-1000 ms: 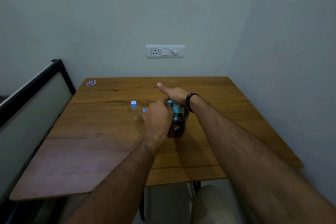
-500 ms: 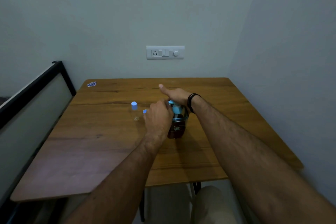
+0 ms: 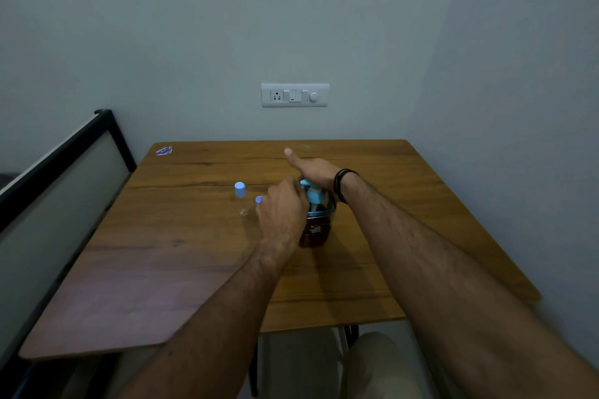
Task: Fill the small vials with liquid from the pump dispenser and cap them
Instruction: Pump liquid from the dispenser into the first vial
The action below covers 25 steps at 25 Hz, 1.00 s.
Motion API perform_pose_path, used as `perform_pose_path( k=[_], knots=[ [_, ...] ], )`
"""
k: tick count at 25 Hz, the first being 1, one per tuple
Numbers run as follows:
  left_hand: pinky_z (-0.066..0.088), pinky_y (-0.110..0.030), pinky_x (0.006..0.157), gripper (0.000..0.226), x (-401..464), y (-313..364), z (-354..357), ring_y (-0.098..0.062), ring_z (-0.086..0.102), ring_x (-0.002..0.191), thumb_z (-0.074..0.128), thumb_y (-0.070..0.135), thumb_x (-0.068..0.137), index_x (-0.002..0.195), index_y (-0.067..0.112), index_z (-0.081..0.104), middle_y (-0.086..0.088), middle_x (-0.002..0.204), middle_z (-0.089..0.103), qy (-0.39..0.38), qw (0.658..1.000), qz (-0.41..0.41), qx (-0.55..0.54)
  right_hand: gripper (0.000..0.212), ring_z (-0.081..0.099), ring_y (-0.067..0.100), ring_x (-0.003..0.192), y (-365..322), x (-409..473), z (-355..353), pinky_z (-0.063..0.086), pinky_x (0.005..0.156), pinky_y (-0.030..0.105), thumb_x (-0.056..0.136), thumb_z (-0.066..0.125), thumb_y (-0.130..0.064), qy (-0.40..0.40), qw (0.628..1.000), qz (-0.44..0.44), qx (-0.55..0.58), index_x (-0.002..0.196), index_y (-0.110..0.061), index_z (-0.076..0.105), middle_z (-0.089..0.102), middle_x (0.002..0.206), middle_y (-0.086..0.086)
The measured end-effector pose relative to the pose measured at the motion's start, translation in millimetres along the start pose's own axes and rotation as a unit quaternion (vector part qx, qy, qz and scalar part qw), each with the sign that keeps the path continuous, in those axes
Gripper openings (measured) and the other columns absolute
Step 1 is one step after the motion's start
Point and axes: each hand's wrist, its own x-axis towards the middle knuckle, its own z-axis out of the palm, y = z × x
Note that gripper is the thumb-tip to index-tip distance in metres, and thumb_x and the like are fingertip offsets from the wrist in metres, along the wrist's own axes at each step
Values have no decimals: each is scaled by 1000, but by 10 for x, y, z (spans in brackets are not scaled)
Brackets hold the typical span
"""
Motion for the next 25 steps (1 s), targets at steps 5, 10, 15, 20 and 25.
perform_pose_path(
  k=[5,10,15,20,25],
  knots=[
    [58,-40,71,24,-3,-2,-8,-16,63,75,46,33,105,97,18,63,3,82,64,0,1000,6,-2,98,55,31,125,22,20,7,44,103,47,81,43,-89,-11,999,3,40,149,-19,49,53,147,9],
    [59,-39,72,24,2,-1,-7,-14,62,73,46,34,106,96,19,62,5,81,64,-1,1000,9,1,72,56,25,111,21,56,26,43,87,39,98,44,-67,14,999,-16,-25,141,-10,57,56,144,12],
    [58,-39,73,21,10,0,-24,-16,63,78,48,34,105,98,19,61,4,85,64,-7,1000,11,1,105,54,33,127,18,-43,-16,43,104,55,77,38,-94,-35,998,14,59,153,-21,41,48,150,12],
    [58,-42,73,18,22,14,-17,-19,63,78,48,30,104,103,16,59,1,86,65,-5,1000,7,11,63,56,26,114,36,54,40,44,90,39,102,46,-58,26,999,-19,-11,141,-10,57,55,144,12],
    [56,-34,72,19,16,4,-14,-15,61,78,48,31,106,102,16,58,2,89,65,-3,1000,16,-2,92,52,32,129,-4,-58,-14,41,92,46,89,36,-83,-14,998,4,54,151,-15,44,48,150,12]
  ],
)
